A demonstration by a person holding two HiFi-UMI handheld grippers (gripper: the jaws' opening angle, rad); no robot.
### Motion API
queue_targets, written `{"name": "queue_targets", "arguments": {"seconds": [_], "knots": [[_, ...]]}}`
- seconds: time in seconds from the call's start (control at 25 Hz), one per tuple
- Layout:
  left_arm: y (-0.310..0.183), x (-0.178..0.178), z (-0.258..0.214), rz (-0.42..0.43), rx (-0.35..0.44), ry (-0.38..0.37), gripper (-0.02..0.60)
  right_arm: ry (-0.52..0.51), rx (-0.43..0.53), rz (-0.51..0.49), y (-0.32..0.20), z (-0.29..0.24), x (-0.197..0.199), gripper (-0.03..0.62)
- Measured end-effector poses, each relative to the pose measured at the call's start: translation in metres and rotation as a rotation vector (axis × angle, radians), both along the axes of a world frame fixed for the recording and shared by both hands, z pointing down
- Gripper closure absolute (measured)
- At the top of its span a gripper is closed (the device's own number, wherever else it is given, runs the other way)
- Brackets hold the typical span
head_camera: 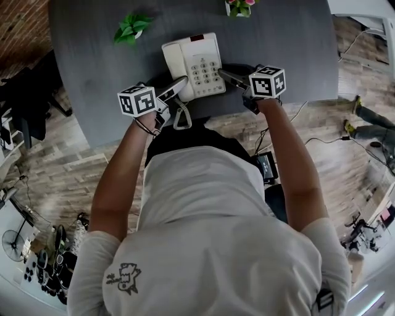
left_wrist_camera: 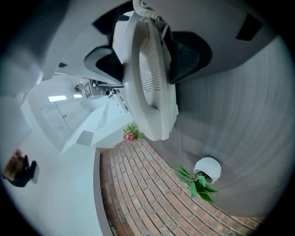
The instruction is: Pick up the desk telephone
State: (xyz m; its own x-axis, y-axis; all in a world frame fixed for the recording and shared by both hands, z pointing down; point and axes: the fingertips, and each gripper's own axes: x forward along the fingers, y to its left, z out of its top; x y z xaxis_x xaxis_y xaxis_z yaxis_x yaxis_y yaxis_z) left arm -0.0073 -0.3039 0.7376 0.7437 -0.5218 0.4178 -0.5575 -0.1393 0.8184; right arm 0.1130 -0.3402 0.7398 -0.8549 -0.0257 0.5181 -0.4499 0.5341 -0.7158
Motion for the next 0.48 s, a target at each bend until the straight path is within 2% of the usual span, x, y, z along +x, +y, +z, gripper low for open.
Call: {"name": "queue_targets", "arguments": {"seconds": [0.24,0.48], "knots": [[0.009,0.003,-0.015,0.002,0.011,-0.020,0.247,-0.008,0.023,0.026,0.012,-0.013,0.004,0.517],[0.030,0.022,-0.056,0.041,0.065,-0.068,0.247,-0.016,0.097,0.064,0.036,-0.052,0.024,0.517]]}}
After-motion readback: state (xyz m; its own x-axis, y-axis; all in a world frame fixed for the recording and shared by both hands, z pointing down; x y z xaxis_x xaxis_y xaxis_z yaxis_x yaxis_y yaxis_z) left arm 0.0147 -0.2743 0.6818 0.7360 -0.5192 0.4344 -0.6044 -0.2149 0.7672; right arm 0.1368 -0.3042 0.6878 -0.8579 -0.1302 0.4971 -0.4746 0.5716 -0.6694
